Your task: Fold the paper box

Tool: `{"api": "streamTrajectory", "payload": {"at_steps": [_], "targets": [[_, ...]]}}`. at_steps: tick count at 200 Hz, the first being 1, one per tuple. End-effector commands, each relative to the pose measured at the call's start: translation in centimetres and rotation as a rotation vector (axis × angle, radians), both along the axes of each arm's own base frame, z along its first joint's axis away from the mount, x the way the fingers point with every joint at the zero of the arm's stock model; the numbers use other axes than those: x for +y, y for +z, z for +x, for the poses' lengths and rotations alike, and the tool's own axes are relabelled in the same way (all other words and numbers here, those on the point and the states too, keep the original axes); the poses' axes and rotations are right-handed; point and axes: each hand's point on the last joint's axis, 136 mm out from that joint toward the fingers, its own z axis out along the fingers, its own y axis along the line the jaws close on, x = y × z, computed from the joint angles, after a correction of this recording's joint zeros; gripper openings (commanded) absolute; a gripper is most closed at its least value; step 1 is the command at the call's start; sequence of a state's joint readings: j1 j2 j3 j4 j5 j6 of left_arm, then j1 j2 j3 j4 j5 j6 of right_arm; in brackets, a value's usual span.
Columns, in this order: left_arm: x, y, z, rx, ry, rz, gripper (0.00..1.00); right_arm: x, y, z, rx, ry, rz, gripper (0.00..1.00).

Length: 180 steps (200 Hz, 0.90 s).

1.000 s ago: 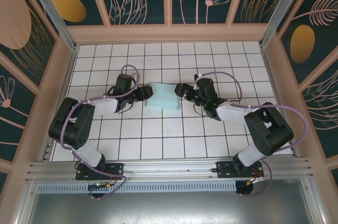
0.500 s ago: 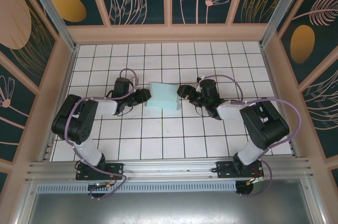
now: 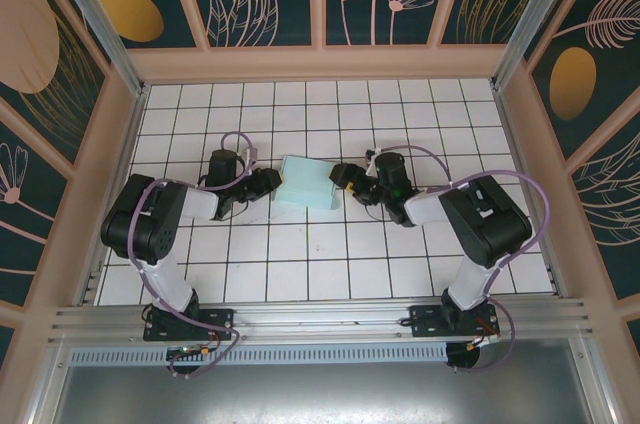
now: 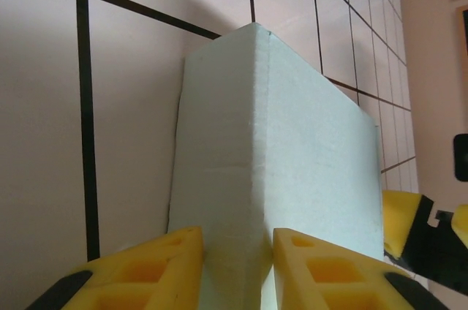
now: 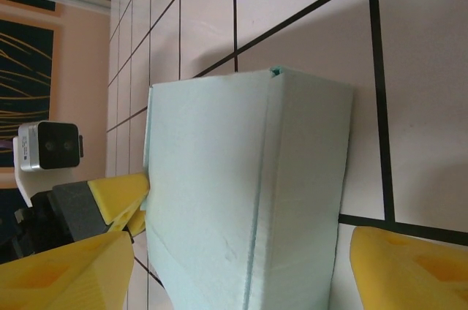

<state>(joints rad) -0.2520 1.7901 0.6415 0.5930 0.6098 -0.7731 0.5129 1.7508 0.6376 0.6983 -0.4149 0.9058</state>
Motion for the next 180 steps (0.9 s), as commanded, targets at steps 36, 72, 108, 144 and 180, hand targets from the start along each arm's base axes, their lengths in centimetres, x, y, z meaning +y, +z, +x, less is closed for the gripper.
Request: {"api": "streamTrajectory", "payload": {"at_steps": [36,72,108,144,180], "targets": [[1.0,-1.1,-0.2,0.056,0.015,-0.079,0.27,0.8,0.1,0.1,0.005,0.021,0.074,0.79],[1.7,-1.0,-0.1,0.062,0.02,-0.106,0.28,1.2,0.2,0.1,0.009,0.035,0.094,0.78],[1.6,-1.1,-0.1,0.07,0.013,-0.137,0.27,1.8,0.1,0.5,0.02,0.044,0.111,0.79],[2.2,-1.2,-0.1,0.085,0.02,-0.175,0.21,2.5,0.1,0.9,0.034,0.059,0.136,0.79],[2.5,-1.1,0.1,0.084,0.017,-0.191,0.19,3.0,0.0,1.1,0.044,0.071,0.153,0.79]]}}
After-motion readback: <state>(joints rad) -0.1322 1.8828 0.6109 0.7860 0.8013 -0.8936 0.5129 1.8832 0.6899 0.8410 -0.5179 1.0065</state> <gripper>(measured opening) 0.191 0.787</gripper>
